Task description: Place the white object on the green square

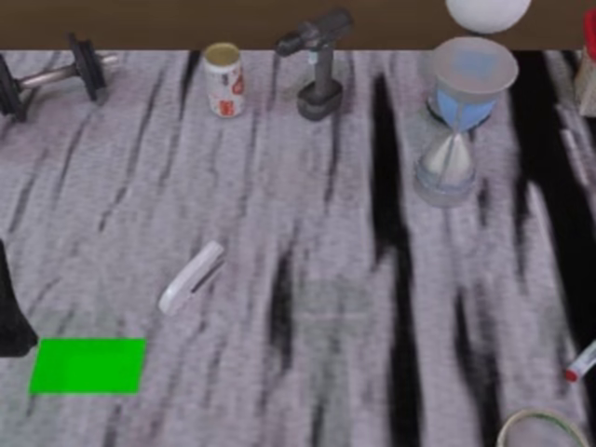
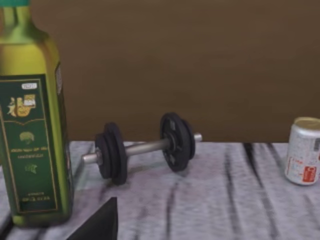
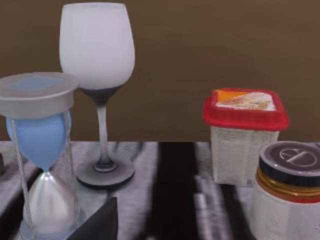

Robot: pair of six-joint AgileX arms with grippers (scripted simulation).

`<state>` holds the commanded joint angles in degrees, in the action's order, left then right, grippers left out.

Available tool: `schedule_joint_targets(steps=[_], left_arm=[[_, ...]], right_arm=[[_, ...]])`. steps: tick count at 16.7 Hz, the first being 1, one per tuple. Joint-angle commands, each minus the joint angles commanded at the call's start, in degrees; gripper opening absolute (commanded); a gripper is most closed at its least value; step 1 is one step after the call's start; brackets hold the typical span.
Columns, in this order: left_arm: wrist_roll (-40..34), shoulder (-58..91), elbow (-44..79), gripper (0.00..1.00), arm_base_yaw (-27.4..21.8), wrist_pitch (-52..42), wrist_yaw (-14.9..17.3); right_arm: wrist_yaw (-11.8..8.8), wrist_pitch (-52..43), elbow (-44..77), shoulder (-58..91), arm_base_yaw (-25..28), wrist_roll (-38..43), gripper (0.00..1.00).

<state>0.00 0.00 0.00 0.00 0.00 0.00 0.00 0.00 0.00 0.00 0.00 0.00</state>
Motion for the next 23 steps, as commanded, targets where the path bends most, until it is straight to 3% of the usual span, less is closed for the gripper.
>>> schedule_joint_targets(steps=[4,8,23], left_arm=[[0.25,1.74,1.74,1.00,-0.51,-1.27,0.05],[1.69,12.58,12.06,1.00,-3.12,-8.36,0.07],[11.55,96.38,74.26,1.00,-19.25,-54.44,-0.20]], right_arm=[[0.00,0.00,0.00,0.00,0.00,0.00,1.00],[0.00,0.00,0.00,0.00,0.00,0.00,1.00],[0.00,0.00,0.00,0.00,0.00,0.00,1.00]])
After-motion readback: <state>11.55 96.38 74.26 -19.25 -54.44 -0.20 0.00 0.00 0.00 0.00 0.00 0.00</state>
